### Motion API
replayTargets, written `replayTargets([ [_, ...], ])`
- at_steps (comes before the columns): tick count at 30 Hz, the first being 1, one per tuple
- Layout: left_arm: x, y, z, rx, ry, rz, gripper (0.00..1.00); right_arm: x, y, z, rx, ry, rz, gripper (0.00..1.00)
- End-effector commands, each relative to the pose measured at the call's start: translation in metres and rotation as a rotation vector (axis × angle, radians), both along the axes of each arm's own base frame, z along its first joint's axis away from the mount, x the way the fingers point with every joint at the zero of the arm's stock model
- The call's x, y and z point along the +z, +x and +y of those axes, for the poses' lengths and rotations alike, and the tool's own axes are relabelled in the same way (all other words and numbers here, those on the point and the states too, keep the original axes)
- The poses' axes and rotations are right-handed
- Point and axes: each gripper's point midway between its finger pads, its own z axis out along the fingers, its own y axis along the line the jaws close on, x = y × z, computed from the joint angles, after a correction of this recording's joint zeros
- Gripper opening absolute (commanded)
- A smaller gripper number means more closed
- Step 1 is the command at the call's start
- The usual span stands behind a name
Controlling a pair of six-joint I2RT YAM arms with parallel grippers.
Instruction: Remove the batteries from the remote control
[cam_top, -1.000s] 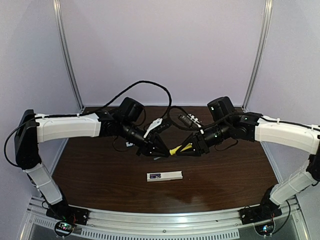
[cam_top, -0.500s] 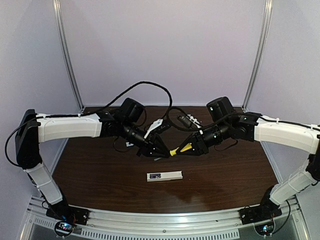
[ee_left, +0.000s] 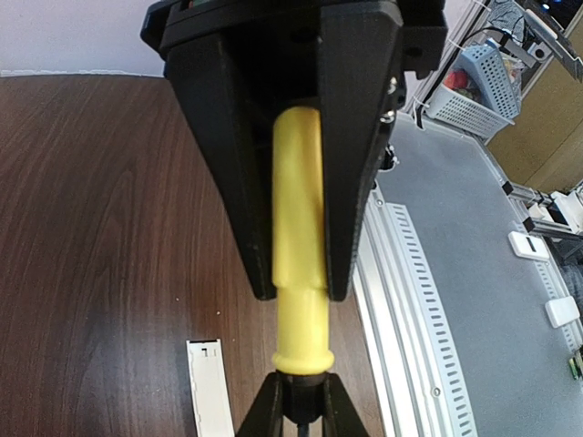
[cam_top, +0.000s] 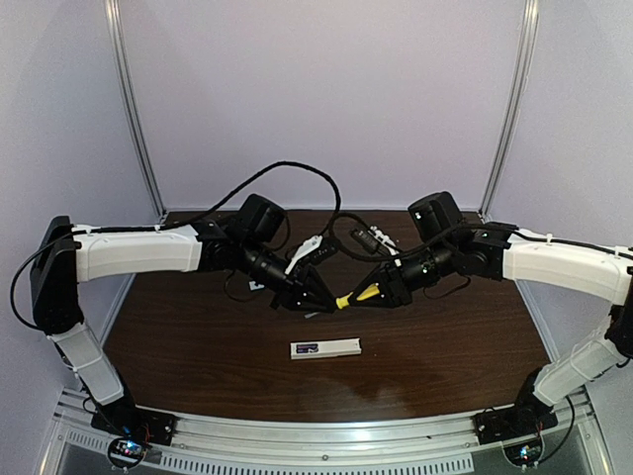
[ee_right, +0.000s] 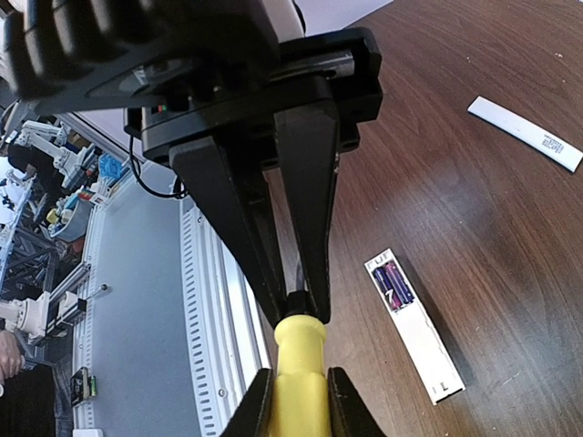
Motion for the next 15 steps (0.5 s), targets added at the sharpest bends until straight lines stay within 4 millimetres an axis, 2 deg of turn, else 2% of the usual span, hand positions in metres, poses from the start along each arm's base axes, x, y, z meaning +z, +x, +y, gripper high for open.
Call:
replayTargets([
  [1,0.004,0.002,-0.005,-0.01,-0.026,-0.01,0.0,0.009,0.001,0.002,0.002,0.006,-0.038,0.19],
  [10,0.0,0.004,-0.005,0.003,-0.013,-0.013,0.0,0.001,-0.001,0.002,0.007,-0.007,-0.019,0.0],
  [11,0.001,0.005,-0.005,0.006,-0.013,-0.015,0.04,0.0,-0.001,0.002,0.007,-0.009,-0.019,0.0],
  [13,0.0,0.006,-0.005,0.013,-0.009,-0.02,0.18,-0.002,-0.002,0.001,0.006,-0.018,-0.014,0.0],
  [14,-0.001,0.007,-0.005,0.018,-0.007,-0.023,0.27,-0.003,-0.002,0.0,0.003,-0.025,-0.011,0.0],
  [15,-0.003,0.008,-0.004,0.028,-0.002,-0.027,0.4,-0.004,-0.002,-0.001,0.0,-0.03,-0.012,0.0],
])
